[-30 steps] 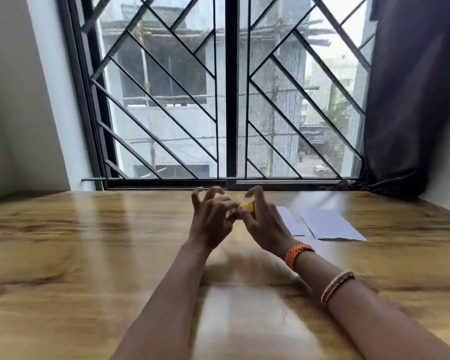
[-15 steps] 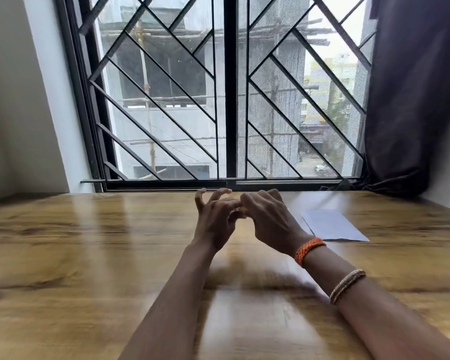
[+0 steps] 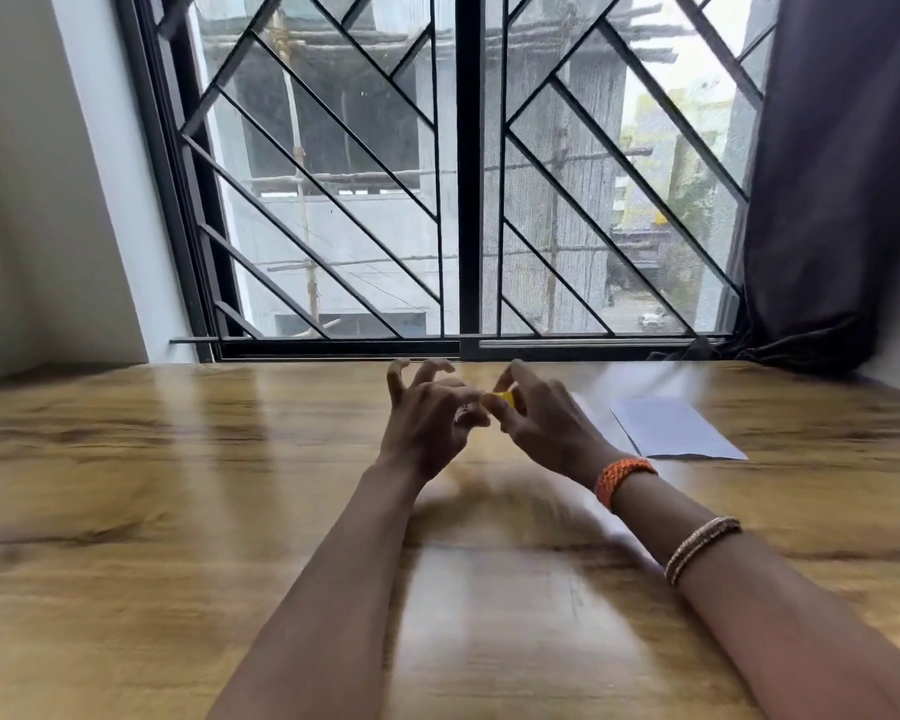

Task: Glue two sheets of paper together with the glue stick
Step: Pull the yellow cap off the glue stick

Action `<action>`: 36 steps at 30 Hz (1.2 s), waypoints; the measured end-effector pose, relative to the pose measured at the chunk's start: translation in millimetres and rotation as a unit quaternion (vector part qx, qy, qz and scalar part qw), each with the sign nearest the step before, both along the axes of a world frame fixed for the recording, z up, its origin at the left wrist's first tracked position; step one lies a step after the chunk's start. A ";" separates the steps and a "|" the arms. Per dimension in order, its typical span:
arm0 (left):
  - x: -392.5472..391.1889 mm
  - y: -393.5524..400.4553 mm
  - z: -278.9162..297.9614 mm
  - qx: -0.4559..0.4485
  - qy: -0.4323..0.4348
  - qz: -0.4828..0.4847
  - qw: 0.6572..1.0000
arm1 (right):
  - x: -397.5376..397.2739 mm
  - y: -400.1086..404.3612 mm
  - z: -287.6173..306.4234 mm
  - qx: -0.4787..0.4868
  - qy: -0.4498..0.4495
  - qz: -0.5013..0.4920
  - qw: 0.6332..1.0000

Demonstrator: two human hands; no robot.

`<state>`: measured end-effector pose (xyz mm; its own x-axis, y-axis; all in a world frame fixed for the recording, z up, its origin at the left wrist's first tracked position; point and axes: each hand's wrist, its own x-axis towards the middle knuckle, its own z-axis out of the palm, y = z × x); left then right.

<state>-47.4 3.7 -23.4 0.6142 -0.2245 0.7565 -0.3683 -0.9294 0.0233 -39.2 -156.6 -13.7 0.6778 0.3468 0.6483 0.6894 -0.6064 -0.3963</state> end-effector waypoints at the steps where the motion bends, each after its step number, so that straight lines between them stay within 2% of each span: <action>1: 0.1 -1.2 0.0 0.003 0.005 -0.002 1.000 | 0.7 -0.3 0.0 0.010 0.011 0.005 1.000; 3: 0.2 -2.7 -1.1 -0.002 0.025 -0.001 1.000 | 0.3 -0.6 -0.6 -0.027 -0.019 -0.005 0.999; 6: 3.5 0.8 -8.8 -0.014 0.050 0.002 0.999 | 1.9 -2.5 -3.0 -0.140 -0.124 -0.047 0.981; 8: 5.3 6.4 -11.8 -0.042 0.060 0.008 0.997 | 3.6 -6.1 -2.5 -0.139 -0.150 -0.057 0.977; 12: 8.2 14.0 -9.0 -0.139 0.045 0.009 0.989 | 5.5 -5.9 -4.6 -0.051 -0.058 -0.039 0.996; 16: 9.7 11.0 -10.4 -0.154 0.062 -0.010 0.986 | 9.5 -2.9 -13.1 -0.098 0.027 -0.060 0.993; 20: 11.8 11.1 -10.0 -0.182 0.071 -0.004 0.981 | 12.4 0.7 -16.6 -0.056 0.092 -0.050 0.993; 23: 11.3 11.4 -7.4 -0.213 0.074 0.004 0.974 | 13.4 2.7 -18.6 -0.081 0.065 -0.063 0.993; 26: 8.7 11.5 -6.6 -0.240 0.085 -0.001 0.967 | 9.9 3.4 -16.8 -0.068 0.044 -0.065 0.995; 32: 6.0 9.8 -4.5 -0.295 0.089 -0.019 0.951 | -2.0 9.4 -14.0 -0.062 0.076 -0.040 0.994; 36: 6.8 11.8 -0.7 -0.382 0.113 -0.079 0.914 | -2.7 13.1 -15.4 -0.056 0.100 -0.028 0.993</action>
